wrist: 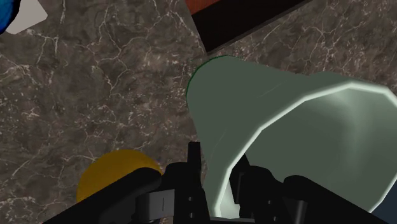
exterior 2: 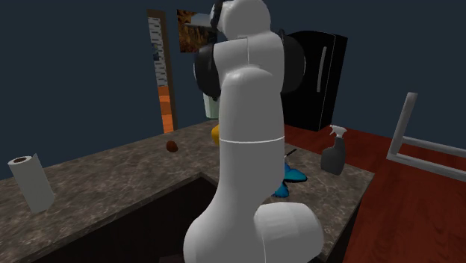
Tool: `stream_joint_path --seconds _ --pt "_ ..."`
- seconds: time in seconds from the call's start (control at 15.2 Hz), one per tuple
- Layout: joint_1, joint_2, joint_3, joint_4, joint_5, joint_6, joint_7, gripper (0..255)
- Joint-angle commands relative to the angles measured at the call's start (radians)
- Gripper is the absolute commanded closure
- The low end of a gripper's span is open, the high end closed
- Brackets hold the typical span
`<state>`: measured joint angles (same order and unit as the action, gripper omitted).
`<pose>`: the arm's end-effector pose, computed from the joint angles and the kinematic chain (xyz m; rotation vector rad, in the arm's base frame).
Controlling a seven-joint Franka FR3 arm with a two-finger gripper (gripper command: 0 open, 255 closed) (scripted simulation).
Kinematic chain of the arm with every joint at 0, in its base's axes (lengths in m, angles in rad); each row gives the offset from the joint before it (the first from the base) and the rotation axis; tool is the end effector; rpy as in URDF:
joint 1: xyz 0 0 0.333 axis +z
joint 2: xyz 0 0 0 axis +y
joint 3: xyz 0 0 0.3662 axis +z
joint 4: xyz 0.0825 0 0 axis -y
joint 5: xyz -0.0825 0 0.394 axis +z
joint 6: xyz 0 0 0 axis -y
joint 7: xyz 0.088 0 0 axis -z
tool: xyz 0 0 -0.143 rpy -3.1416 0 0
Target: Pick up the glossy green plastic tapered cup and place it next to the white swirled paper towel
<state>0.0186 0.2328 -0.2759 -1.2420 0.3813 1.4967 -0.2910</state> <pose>0.6354 -0.0837 0.6611 -2.8375 -0.1078 -0.1612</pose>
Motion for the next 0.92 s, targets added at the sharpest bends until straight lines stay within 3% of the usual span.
stream_joint_path --seconds 0.0,0.4,0.86 --pt "0.035 -0.043 0.014 -0.057 -0.016 0.031 0.038 255" --pt "0.132 -0.142 0.074 -0.194 -0.057 0.116 0.167 255" --pt "0.226 -0.202 0.154 -0.278 -0.090 0.191 0.325 255"
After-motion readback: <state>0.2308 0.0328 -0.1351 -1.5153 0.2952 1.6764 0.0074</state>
